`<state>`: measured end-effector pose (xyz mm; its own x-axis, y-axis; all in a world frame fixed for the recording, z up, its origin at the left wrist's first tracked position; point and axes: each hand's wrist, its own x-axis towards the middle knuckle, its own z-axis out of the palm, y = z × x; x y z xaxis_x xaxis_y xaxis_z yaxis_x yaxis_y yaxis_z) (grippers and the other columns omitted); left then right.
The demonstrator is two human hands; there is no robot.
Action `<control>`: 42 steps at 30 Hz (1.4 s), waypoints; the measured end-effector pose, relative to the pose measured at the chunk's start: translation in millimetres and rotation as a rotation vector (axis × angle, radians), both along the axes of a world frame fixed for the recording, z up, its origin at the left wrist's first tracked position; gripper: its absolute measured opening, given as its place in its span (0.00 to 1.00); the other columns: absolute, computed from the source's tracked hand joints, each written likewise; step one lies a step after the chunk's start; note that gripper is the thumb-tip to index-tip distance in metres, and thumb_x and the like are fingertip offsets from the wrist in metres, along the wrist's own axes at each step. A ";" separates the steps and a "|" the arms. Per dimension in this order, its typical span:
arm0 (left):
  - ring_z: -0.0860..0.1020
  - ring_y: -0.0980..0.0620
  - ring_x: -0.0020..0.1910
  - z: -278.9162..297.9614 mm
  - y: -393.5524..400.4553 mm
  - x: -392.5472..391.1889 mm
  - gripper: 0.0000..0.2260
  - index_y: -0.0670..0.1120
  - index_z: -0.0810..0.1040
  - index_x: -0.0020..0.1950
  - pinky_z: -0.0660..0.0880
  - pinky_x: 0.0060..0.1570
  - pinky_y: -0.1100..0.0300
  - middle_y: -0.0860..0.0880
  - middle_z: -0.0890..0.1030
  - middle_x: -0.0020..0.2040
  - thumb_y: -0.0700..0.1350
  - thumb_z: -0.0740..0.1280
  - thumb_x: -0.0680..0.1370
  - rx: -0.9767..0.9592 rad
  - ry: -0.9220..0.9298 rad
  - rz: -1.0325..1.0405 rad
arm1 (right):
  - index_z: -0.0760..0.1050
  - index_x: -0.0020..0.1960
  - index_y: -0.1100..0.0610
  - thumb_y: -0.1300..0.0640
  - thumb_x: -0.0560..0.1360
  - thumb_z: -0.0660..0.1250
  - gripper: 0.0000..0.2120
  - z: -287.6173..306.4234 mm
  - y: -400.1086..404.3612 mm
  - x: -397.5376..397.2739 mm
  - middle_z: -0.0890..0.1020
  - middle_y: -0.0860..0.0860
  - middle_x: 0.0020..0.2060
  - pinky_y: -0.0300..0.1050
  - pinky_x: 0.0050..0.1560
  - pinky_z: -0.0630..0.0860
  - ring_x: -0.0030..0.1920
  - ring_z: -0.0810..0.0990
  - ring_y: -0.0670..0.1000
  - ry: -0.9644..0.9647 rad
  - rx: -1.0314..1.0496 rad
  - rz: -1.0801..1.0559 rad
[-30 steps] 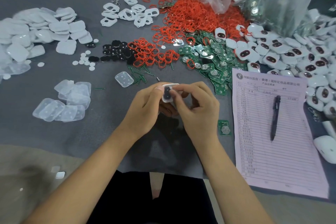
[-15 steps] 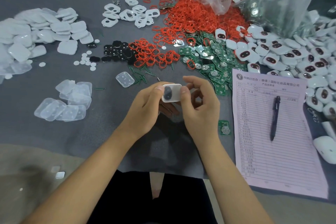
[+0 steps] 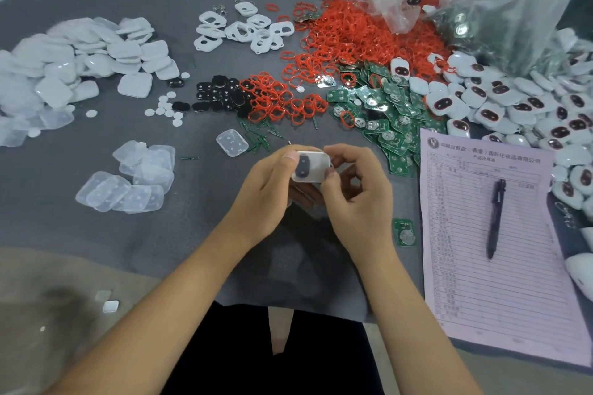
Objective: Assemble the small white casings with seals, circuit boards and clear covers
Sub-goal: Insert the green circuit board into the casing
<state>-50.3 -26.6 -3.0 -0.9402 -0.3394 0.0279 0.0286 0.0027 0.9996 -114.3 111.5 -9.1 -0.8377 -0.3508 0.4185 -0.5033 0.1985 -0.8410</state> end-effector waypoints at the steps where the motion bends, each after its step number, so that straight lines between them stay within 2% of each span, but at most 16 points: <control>1: 0.84 0.46 0.50 0.2 0.0 -0.2 0.18 0.53 0.84 0.57 0.82 0.50 0.44 0.47 0.86 0.51 0.47 0.53 0.84 -0.009 0.001 -0.004 | 0.79 0.57 0.52 0.63 0.76 0.66 0.12 0.2 0.0 -0.1 0.80 0.48 0.47 0.45 0.41 0.74 0.42 0.79 0.51 0.001 0.001 0.004; 3: 0.84 0.48 0.51 0.3 -0.1 -0.8 0.15 0.50 0.83 0.59 0.82 0.51 0.44 0.50 0.86 0.51 0.46 0.56 0.84 -0.071 0.002 0.004 | 0.79 0.57 0.53 0.64 0.77 0.68 0.11 1.3 -0.5 0.5 0.80 0.49 0.47 0.43 0.40 0.73 0.40 0.78 0.50 0.012 0.005 0.003; 5: 0.85 0.51 0.46 -0.7 -0.2 -1.8 0.10 0.49 0.81 0.59 0.83 0.46 0.53 0.53 0.86 0.49 0.42 0.60 0.84 -0.098 0.018 0.029 | 0.79 0.58 0.53 0.63 0.78 0.67 0.11 2.5 -0.9 1.9 0.80 0.50 0.45 0.42 0.37 0.72 0.36 0.76 0.50 0.009 -0.037 -0.027; 6: 0.86 0.52 0.42 -0.4 0.1 -2.1 0.09 0.48 0.80 0.58 0.82 0.42 0.58 0.52 0.87 0.48 0.39 0.61 0.85 -0.054 0.029 0.039 | 0.78 0.58 0.53 0.63 0.79 0.66 0.10 2.7 -0.6 2.2 0.80 0.49 0.44 0.40 0.36 0.70 0.34 0.74 0.49 0.000 -0.077 -0.059; 8: 0.85 0.52 0.36 0.8 -0.6 -2.6 0.10 0.47 0.79 0.57 0.80 0.37 0.62 0.48 0.88 0.46 0.37 0.59 0.86 0.081 0.047 0.066 | 0.78 0.57 0.54 0.62 0.80 0.64 0.08 2.2 0.2 1.2 0.79 0.47 0.40 0.34 0.35 0.67 0.31 0.71 0.44 -0.017 -0.126 -0.142; 14: 0.84 0.51 0.34 2.2 -9.4 -6.1 0.11 0.43 0.78 0.56 0.79 0.34 0.63 0.46 0.87 0.44 0.37 0.56 0.87 0.349 0.067 0.189 | 0.81 0.51 0.54 0.62 0.81 0.63 0.08 -1.0 -2.0 -0.4 0.77 0.45 0.34 0.32 0.33 0.63 0.29 0.70 0.43 -0.015 -0.031 -0.167; 18: 0.84 0.51 0.34 2.6 -13.4 -7.2 0.10 0.40 0.76 0.57 0.79 0.34 0.63 0.46 0.87 0.42 0.38 0.56 0.86 0.507 0.078 0.217 | 0.83 0.51 0.53 0.58 0.80 0.63 0.09 -2.3 -2.8 1.8 0.78 0.43 0.36 0.38 0.38 0.67 0.33 0.72 0.44 0.027 0.098 -0.120; 20: 0.84 0.51 0.34 3.0 -14.0 -7.1 0.09 0.40 0.76 0.58 0.79 0.35 0.63 0.46 0.87 0.43 0.42 0.58 0.85 0.536 0.093 0.195 | 0.83 0.51 0.54 0.56 0.80 0.64 0.08 -0.2 -1.7 4.1 0.80 0.44 0.39 0.42 0.42 0.71 0.38 0.75 0.48 0.107 0.135 -0.094; 23: 0.84 0.51 0.34 4.5 -12.9 -6.8 0.11 0.42 0.76 0.56 0.80 0.34 0.63 0.46 0.87 0.43 0.48 0.61 0.80 0.529 0.105 0.179 | 0.82 0.53 0.58 0.56 0.78 0.70 0.06 1.0 -0.2 8.4 0.81 0.48 0.44 0.43 0.49 0.72 0.45 0.76 0.52 0.236 0.262 0.069; 26: 0.84 0.52 0.34 4.3 -12.4 -5.8 0.12 0.42 0.76 0.56 0.79 0.33 0.63 0.47 0.87 0.43 0.48 0.61 0.79 0.533 0.116 0.184 | 0.83 0.50 0.58 0.54 0.74 0.75 0.08 -4.0 -3.6 11.5 0.81 0.51 0.47 0.47 0.49 0.75 0.48 0.75 0.57 0.335 0.433 0.159; 29: 0.84 0.52 0.34 3.9 -13.5 -4.2 0.11 0.43 0.75 0.57 0.79 0.33 0.62 0.47 0.86 0.43 0.48 0.61 0.80 0.514 0.134 0.171 | 0.85 0.47 0.54 0.51 0.74 0.76 0.06 -7.9 -5.1 11.4 0.82 0.50 0.46 0.54 0.48 0.76 0.48 0.76 0.57 0.360 0.476 0.151; 32: 0.84 0.50 0.35 5.2 -10.4 -1.7 0.10 0.44 0.76 0.57 0.80 0.33 0.61 0.47 0.86 0.44 0.49 0.65 0.79 0.457 0.156 0.111 | 0.84 0.46 0.56 0.50 0.75 0.76 0.09 -7.4 -4.3 12.3 0.82 0.51 0.45 0.56 0.47 0.75 0.47 0.76 0.59 0.370 0.510 0.036; 35: 0.84 0.48 0.35 3.0 -3.6 2.8 0.10 0.50 0.81 0.56 0.80 0.33 0.60 0.45 0.86 0.45 0.51 0.67 0.77 0.383 0.153 -0.009 | 0.84 0.50 0.56 0.52 0.75 0.73 0.09 -3.4 7.0 17.5 0.82 0.52 0.50 0.57 0.49 0.74 0.51 0.77 0.61 0.372 0.528 -0.040; 38: 0.85 0.47 0.39 0.9 -0.5 5.1 0.12 0.52 0.82 0.60 0.81 0.36 0.60 0.42 0.86 0.52 0.48 0.65 0.79 0.385 0.068 -0.264 | 0.84 0.52 0.55 0.53 0.76 0.68 0.10 -0.7 39.2 24.4 0.82 0.50 0.48 0.57 0.50 0.74 0.50 0.77 0.60 0.311 0.492 -0.199; 42: 0.87 0.46 0.46 -3.3 0.5 4.0 0.20 0.54 0.83 0.64 0.83 0.39 0.61 0.42 0.85 0.61 0.37 0.58 0.81 0.507 -0.110 -0.592 | 0.84 0.56 0.53 0.52 0.78 0.72 0.09 -0.7 89.4 39.3 0.81 0.51 0.48 0.53 0.53 0.73 0.51 0.73 0.57 0.143 0.553 -0.525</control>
<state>-46.3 -26.1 -6.3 -0.9569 0.2725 -0.1003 -0.2164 -0.4392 0.8719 -75.0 200.9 -9.8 -0.9032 -0.1119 0.4145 -0.3230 0.8131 -0.4842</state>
